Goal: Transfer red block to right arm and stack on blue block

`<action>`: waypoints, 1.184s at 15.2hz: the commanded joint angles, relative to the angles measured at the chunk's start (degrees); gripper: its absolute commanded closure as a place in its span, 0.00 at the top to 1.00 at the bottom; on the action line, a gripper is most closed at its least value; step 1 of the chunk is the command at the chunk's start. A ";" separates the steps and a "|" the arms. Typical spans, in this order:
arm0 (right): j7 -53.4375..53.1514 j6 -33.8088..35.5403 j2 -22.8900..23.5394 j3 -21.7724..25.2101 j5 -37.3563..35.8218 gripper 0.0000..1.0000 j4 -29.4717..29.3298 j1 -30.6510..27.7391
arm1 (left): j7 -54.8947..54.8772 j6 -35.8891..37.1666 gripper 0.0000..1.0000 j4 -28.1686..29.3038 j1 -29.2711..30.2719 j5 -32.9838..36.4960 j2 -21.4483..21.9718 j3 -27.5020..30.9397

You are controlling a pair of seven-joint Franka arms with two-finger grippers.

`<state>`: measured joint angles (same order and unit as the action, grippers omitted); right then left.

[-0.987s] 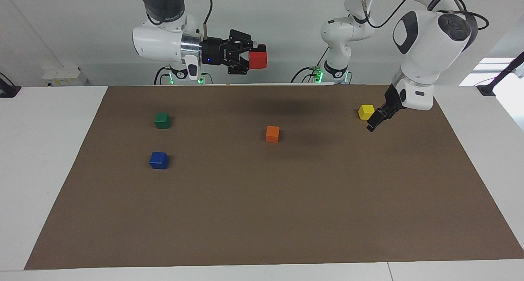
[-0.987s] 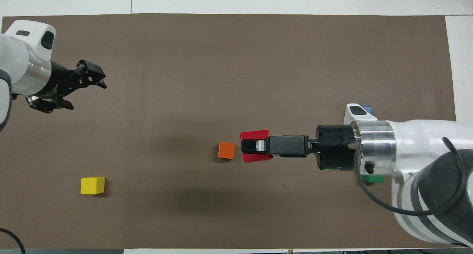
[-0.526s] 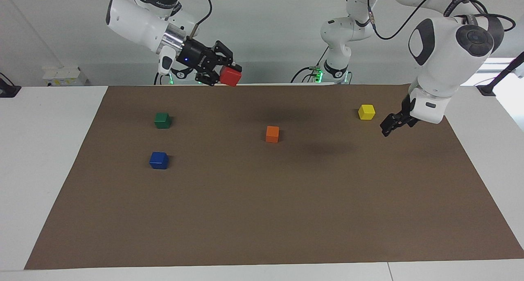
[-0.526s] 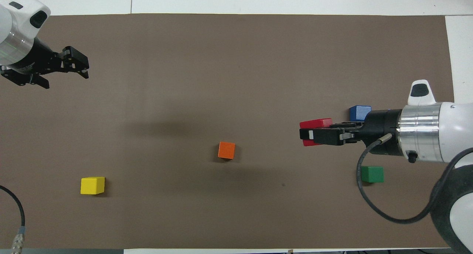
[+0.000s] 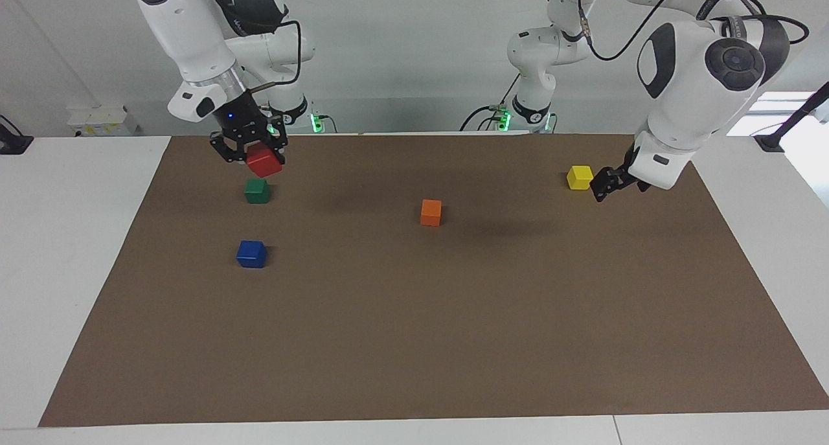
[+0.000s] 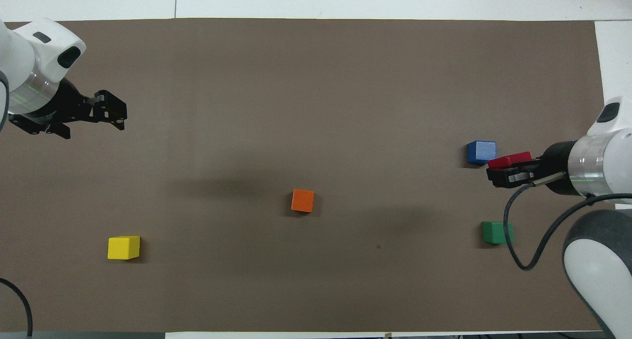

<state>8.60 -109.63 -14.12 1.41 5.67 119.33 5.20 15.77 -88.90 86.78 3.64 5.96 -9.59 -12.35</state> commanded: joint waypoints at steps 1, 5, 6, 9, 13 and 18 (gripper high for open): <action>-6.19 -0.58 3.64 -0.88 -5.47 0.00 0.29 -2.65 | -1.35 -2.60 1.00 4.72 -4.60 -0.15 4.75 5.93; -14.03 -5.22 10.49 -0.88 -9.17 0.00 0.38 -2.92 | -9.44 -1.64 1.00 3.93 -5.48 -1.03 4.76 6.55; -14.92 -7.16 12.60 -0.88 -9.88 0.00 0.38 -3.09 | -9.52 -1.28 1.00 3.84 -5.48 -1.38 5.11 7.07; -16.24 -11.91 15.95 -0.79 -11.37 0.00 1.43 -3.79 | -9.79 0.03 1.00 5.32 -5.75 -4.64 8.97 9.80; -21.94 -16.84 19.39 -0.88 -16.11 0.00 2.05 -3.88 | -10.23 1.80 1.00 7.35 -5.75 -4.64 9.68 9.89; -24.24 -21.06 20.27 -0.88 -16.92 0.00 3.55 -3.36 | -10.32 -5.85 1.00 9.12 -5.75 -4.55 8.72 9.45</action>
<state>-13.62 -128.72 6.59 0.93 -9.67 121.65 1.96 6.48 -92.60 94.31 -1.28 2.30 -1.33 -3.53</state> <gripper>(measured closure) 0.419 0.000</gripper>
